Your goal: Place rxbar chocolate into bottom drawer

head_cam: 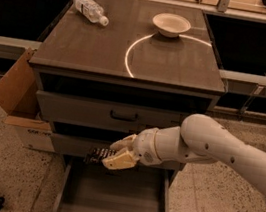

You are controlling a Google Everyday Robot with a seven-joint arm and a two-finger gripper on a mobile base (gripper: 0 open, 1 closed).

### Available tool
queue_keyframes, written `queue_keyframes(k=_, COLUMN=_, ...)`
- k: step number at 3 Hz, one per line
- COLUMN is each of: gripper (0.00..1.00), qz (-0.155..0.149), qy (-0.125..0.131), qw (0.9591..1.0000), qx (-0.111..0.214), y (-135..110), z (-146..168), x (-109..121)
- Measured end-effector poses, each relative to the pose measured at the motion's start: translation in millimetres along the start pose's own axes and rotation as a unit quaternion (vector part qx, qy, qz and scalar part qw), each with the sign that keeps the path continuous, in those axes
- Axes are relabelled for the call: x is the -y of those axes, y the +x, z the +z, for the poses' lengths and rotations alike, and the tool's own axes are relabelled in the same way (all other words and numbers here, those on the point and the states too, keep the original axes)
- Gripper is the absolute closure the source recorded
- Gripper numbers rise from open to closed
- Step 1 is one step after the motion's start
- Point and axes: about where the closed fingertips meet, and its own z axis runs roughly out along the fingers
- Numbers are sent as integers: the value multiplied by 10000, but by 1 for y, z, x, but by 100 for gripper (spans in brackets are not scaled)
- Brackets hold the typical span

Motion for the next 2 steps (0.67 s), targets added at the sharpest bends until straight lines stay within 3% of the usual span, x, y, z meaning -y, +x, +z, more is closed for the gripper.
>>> queue_keyframes(k=1, gripper=100, qz=1, qy=-1, qw=10000, qx=0, y=0, z=0, x=0)
queue_keyframes(k=2, gripper=100, qz=238, qy=-100, qw=9997, qx=23, y=29, z=22, x=6)
